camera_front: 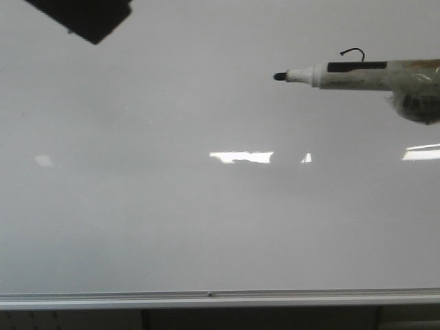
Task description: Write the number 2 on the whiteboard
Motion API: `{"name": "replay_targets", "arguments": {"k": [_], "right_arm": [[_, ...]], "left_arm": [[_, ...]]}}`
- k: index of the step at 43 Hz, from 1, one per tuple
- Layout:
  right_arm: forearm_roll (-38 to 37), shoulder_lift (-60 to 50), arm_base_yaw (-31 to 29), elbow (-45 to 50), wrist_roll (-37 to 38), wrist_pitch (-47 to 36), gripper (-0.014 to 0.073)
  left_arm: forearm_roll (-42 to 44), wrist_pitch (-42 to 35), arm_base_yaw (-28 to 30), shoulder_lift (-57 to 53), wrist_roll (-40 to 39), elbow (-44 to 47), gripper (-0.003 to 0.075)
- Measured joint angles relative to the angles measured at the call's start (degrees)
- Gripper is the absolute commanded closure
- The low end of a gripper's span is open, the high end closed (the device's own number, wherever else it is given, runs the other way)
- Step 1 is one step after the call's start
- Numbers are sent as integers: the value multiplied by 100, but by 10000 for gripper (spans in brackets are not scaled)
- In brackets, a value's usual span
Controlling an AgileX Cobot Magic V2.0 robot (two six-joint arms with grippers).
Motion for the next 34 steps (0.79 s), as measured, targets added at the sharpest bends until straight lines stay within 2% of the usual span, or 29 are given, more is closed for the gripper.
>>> {"name": "replay_targets", "arguments": {"k": [12,24,26,34], "right_arm": [[307,0,157,0,-234,80,579],[307,0,157,0,-243,80,579],[307,0,157,0,-243,80,579],[307,0,157,0,-247,88,579]], "left_arm": [[-14,-14,-836,882,108,-654,188],[-27,-96,-1152,1657,133,-1031,195],[-27,-105,-1164,1748,133,-1031,222],[-27,-170,-1164,1873,133,-1031,435]]}}
